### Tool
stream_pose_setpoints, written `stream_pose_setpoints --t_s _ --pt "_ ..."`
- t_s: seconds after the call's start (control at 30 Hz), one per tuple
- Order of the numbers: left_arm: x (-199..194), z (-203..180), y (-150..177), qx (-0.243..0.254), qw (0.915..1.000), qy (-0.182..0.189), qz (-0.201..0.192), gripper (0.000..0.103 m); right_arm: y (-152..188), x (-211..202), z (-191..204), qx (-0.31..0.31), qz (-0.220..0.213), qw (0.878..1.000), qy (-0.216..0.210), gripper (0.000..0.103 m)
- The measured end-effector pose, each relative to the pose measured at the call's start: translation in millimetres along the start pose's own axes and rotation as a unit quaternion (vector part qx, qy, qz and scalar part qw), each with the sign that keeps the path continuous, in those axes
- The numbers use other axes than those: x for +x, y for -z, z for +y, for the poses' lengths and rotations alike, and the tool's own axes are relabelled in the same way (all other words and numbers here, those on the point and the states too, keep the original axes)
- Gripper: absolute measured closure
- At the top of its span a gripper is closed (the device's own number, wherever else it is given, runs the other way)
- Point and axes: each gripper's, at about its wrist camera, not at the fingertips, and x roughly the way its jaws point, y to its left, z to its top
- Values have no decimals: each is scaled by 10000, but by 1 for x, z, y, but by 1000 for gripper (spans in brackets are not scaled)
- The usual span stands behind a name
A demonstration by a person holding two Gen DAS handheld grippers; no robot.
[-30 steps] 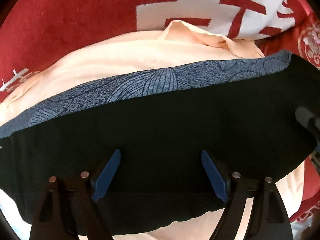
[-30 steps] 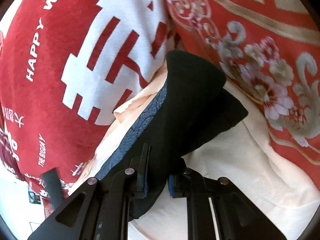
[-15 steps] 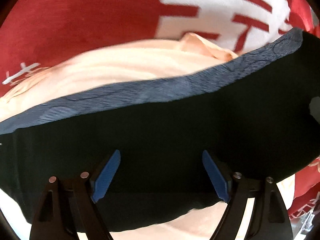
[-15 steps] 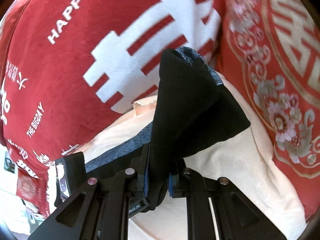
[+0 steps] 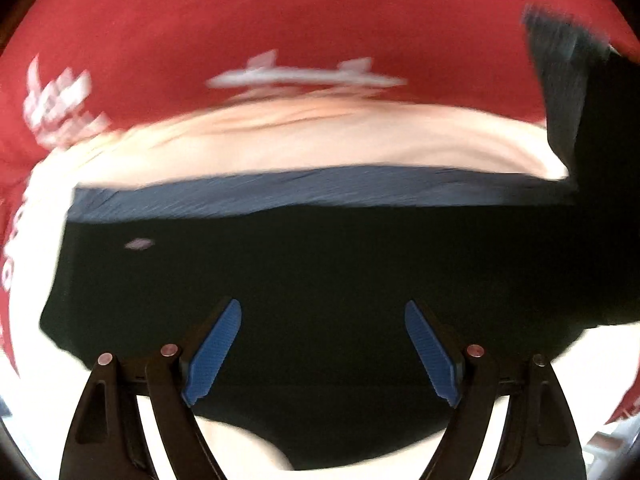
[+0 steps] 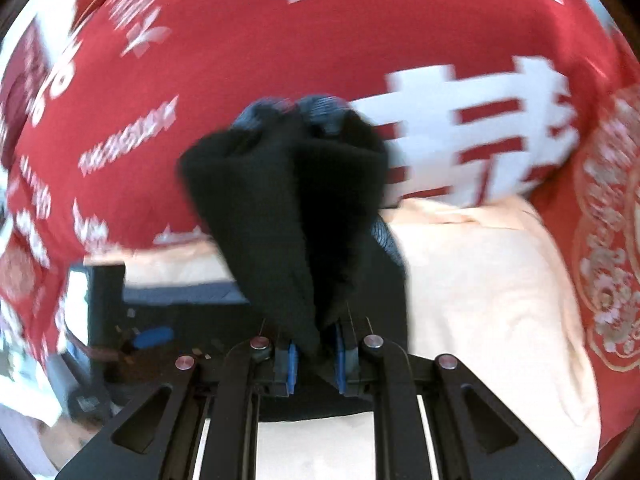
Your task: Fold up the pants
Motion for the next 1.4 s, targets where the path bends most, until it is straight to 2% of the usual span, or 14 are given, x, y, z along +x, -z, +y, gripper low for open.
stream_pose_setpoints --t_s 0.1,0.23,0.37,0.4,0.43,0.57,0.7,0.73,0.83,0.9,1.1,1.2,1.3,1.4 --pt "14 46 9 -347 9991 -140 195 18 19 31 57 -639 284 9974 147 87" --pt "23 76 24 -581 9977 -107 328 18 60 94 115 -1420 829 9835 760 81" --pt "19 84 36 -570 9978 45 349 18 94 124 146 -2247 1014 9528 1774 75" --pt "17 83 33 -548 9979 126 332 18 98 123 152 -2435 1004 9464 1870 65" --pt "19 91 29 -514 9980 230 300 18 102 119 159 -2631 1007 9418 1834 56" --pt "2 75 18 -225 9965 753 270 18 109 92 171 -2925 1003 9388 1515 54" --pt "-15 38 -1 85 9877 1548 196 18 82 64 130 -1659 1179 9773 588 54" --pt "-18 27 -7 173 9815 1895 204 18 75 60 117 -1340 1194 9824 516 54" --pt "-16 -3 -13 412 9705 2338 421 18 61 50 74 -300 1237 9912 375 54" --pt "-4 -11 -17 540 9703 2310 477 22 57 49 53 172 1264 9915 244 54" --pt "21 -27 -19 578 9588 2591 1008 91 63 58 11 1280 1425 9814 -112 55" --pt "3 -34 -16 631 9514 2874 911 94 67 57 1 1433 1454 9788 -182 68" --pt "-8 -33 -7 953 9593 2561 705 94 67 53 -3 1429 1510 9777 -287 72" --pt "12 -29 5 789 9624 2403 994 94 66 49 -3 1341 1522 9786 -343 72"
